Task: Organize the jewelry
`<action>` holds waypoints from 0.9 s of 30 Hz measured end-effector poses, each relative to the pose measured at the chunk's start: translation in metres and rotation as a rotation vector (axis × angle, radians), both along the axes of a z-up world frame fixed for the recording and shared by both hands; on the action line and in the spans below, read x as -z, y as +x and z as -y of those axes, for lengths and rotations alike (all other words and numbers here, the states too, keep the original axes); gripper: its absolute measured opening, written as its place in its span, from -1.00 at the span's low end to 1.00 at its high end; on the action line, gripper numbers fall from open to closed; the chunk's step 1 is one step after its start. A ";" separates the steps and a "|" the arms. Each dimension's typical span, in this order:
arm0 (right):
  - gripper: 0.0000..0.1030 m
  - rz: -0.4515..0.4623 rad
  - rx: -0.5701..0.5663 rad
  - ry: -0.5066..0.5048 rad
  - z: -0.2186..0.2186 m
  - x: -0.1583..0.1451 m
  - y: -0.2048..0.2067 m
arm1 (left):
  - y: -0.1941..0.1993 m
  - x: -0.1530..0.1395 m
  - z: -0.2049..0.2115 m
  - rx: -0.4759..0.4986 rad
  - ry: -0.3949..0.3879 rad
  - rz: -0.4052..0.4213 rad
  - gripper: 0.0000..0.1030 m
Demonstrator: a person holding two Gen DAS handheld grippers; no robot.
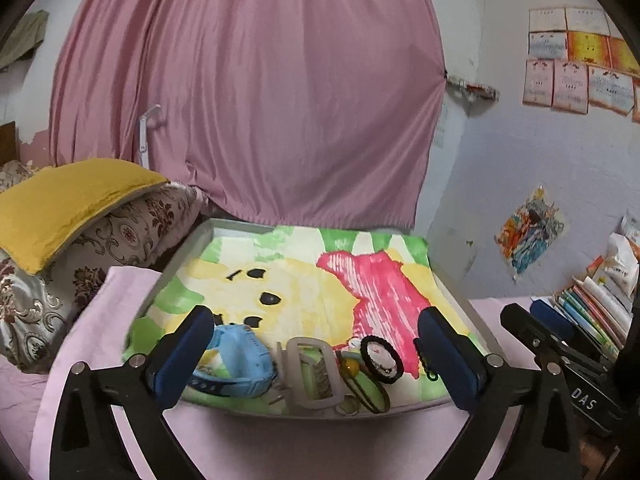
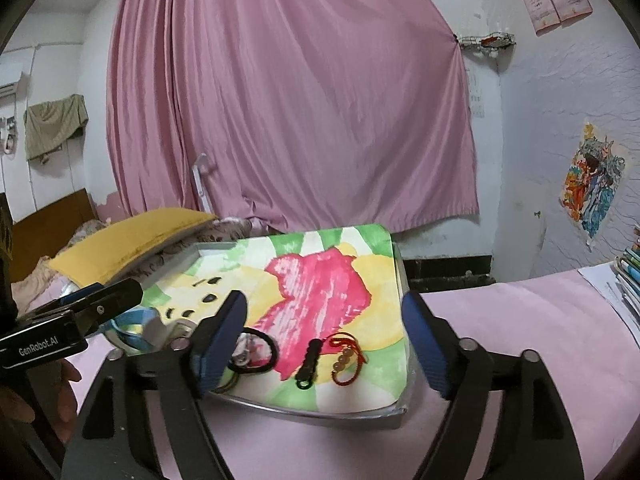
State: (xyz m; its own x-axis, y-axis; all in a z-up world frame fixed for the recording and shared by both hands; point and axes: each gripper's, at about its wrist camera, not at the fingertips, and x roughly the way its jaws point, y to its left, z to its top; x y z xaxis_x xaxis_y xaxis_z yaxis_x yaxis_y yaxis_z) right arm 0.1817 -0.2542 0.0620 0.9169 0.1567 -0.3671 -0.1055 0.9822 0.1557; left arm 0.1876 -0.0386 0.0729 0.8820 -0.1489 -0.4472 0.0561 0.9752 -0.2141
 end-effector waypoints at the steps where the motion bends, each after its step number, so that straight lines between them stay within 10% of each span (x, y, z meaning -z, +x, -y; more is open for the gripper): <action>1: 0.63 0.004 -0.004 0.000 -0.001 -0.001 -0.003 | -0.003 -0.001 -0.002 -0.003 0.004 0.007 0.98; 27: 0.96 0.100 -0.026 -0.013 -0.019 -0.002 -0.107 | -0.113 0.008 -0.044 -0.084 0.016 0.064 0.99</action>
State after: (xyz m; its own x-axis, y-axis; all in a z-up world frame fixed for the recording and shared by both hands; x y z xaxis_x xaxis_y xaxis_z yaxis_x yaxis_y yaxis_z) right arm 0.0749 -0.2353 0.0642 0.9449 0.1761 -0.2760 -0.1449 0.9809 0.1299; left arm 0.0742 0.0059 0.0648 0.9179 -0.0669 -0.3910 -0.0127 0.9802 -0.1975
